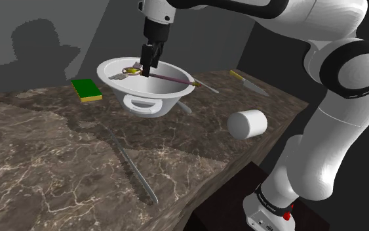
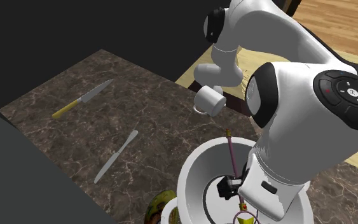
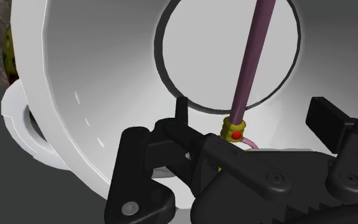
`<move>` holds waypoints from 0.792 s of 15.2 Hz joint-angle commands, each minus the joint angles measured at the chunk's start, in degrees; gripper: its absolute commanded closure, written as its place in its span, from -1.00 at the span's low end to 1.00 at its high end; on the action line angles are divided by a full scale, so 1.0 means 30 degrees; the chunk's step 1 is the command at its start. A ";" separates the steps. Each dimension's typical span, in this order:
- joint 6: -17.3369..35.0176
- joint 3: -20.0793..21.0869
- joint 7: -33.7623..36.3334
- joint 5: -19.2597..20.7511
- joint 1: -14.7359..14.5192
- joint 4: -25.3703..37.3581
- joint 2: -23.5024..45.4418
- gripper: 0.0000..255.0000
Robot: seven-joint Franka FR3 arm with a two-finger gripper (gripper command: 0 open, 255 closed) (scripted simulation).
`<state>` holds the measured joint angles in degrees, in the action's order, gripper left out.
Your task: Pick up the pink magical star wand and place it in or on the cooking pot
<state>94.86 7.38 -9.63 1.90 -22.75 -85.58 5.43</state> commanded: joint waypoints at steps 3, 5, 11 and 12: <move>-0.2132 0.0045 0.0033 0.0074 -0.0075 0.2624 0.0496 -1.00; -0.2730 0.0059 0.0045 0.0106 -0.0102 0.3421 0.0697 -1.00; -0.2730 0.0058 0.0045 0.0105 -0.0103 0.3421 0.0697 -1.00; -0.2730 0.0058 0.0045 0.0105 -0.0103 0.3421 0.0697 -1.00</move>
